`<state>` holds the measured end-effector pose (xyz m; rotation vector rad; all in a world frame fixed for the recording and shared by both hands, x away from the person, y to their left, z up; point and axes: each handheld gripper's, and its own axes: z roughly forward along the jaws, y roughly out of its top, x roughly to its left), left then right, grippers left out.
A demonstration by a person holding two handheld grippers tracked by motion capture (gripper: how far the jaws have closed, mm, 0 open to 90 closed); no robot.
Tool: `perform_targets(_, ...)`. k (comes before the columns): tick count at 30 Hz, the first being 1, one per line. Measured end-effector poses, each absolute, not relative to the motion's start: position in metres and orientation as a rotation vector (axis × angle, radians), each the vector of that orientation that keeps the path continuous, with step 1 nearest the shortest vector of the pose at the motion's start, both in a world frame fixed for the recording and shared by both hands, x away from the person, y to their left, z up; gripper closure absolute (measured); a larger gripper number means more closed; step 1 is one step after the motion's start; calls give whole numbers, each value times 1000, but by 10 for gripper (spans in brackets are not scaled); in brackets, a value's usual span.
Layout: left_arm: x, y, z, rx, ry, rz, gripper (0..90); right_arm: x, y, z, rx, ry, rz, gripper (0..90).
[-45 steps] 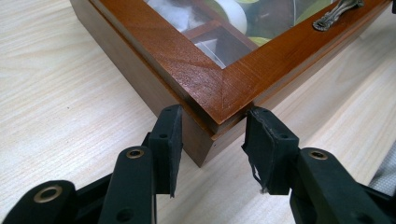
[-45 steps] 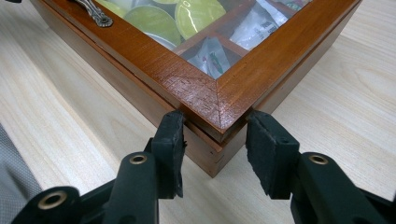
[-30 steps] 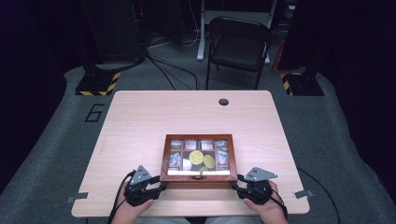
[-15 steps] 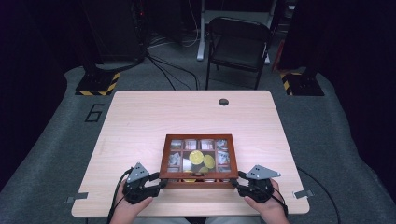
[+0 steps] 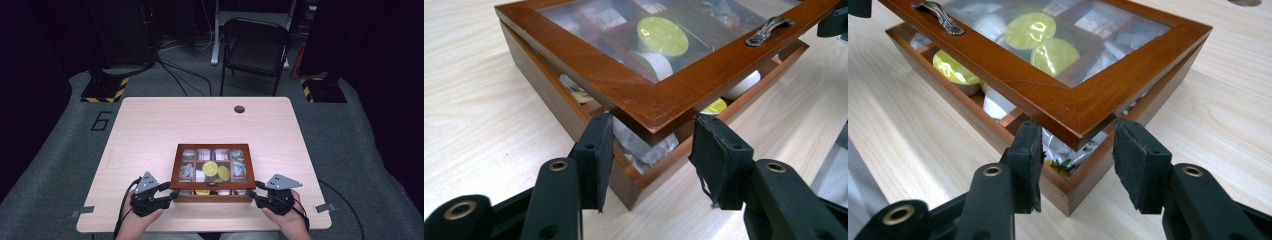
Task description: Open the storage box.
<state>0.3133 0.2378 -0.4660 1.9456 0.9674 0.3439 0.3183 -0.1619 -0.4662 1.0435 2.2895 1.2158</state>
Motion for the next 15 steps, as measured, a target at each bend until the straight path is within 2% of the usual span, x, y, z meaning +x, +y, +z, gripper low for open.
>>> perform_targets(15, 319, 240, -445, 1927, 946, 393, 502, 324, -164, -445, 1007, 2259, 1249, 537)
